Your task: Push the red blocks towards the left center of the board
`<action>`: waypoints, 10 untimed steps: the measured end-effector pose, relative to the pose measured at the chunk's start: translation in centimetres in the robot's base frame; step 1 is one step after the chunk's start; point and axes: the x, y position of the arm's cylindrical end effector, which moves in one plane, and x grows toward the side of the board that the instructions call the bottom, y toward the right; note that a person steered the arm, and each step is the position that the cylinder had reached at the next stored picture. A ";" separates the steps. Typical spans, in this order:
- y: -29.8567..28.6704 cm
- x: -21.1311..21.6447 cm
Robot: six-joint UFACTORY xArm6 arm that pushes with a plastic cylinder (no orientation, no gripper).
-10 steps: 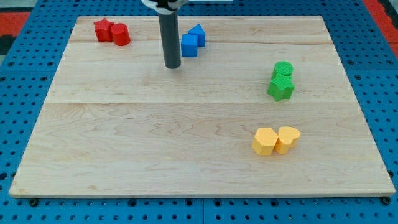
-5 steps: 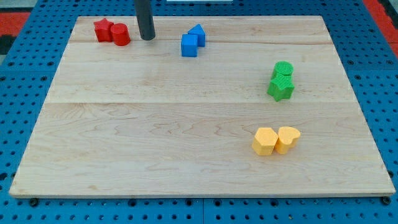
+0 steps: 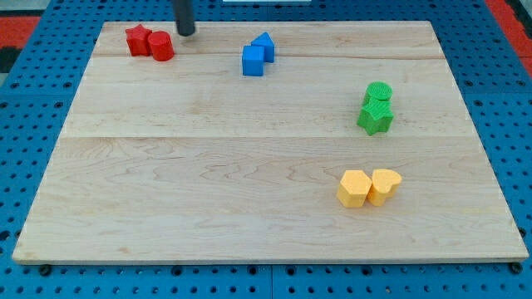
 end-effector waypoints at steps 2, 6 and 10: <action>-3.6 1.4; -7.8 4.2; -6.9 14.9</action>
